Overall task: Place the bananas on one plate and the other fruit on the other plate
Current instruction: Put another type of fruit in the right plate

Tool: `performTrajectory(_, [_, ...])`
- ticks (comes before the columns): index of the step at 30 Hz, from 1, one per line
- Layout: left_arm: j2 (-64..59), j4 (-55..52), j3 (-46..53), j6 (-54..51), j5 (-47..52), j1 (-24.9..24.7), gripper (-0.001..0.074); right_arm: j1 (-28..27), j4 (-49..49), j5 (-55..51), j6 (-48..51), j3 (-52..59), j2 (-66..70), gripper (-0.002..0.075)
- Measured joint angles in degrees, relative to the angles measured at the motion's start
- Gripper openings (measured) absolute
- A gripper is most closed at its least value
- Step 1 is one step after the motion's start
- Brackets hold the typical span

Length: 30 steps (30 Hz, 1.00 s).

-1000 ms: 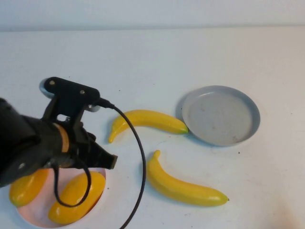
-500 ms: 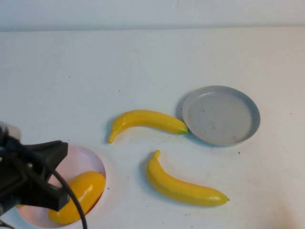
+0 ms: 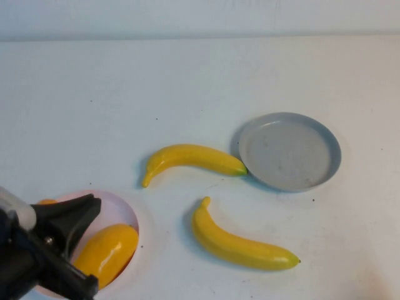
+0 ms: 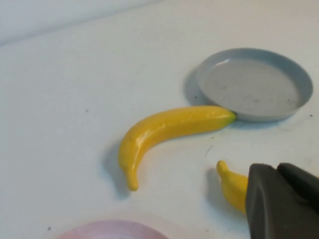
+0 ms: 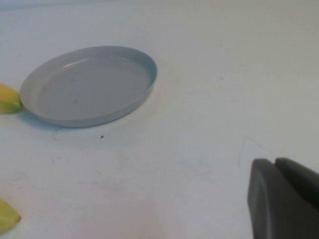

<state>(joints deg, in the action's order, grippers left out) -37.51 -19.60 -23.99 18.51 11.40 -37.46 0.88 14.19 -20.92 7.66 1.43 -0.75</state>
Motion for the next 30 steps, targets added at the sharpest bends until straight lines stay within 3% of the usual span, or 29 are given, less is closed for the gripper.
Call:
performTrajectory(5, [8.28, 8.45, 8.50, -9.25, -9.87, 4.70, -0.0003, 0.00, 0.00, 0.00, 0.00, 0.00, 0.00, -0.0017])
performTrajectory(10, [23.89, 15.20, 14.71, -16.52, -11.40, 16.96, -0.0004, 0.00, 0.00, 0.00, 0.00, 0.00, 0.00, -0.0017])
performTrajectory(14, [34.59, 16.74, 18.00, -17.20, -12.12, 27.83, -0.0004, 0.00, 0.00, 0.00, 0.00, 0.00, 0.00, -0.0017])
performTrajectory(17, [37.83, 18.44, 20.96, -17.20, -12.38, 33.33, -0.0004, 0.00, 0.00, 0.00, 0.00, 0.00, 0.00, -0.0017])
performTrajectory(22, [38.08, 19.01, 24.96, -16.29, -10.73, 34.15, -0.0004, 0.00, 0.00, 0.00, 0.00, 0.00, 0.00, -0.0017])
performTrajectory(30, [38.21, 18.27, 25.47, -15.23, 2.87, 30.00, -0.0004, 0.00, 0.00, -0.11, 0.00, 0.00, 0.00, -0.0017])
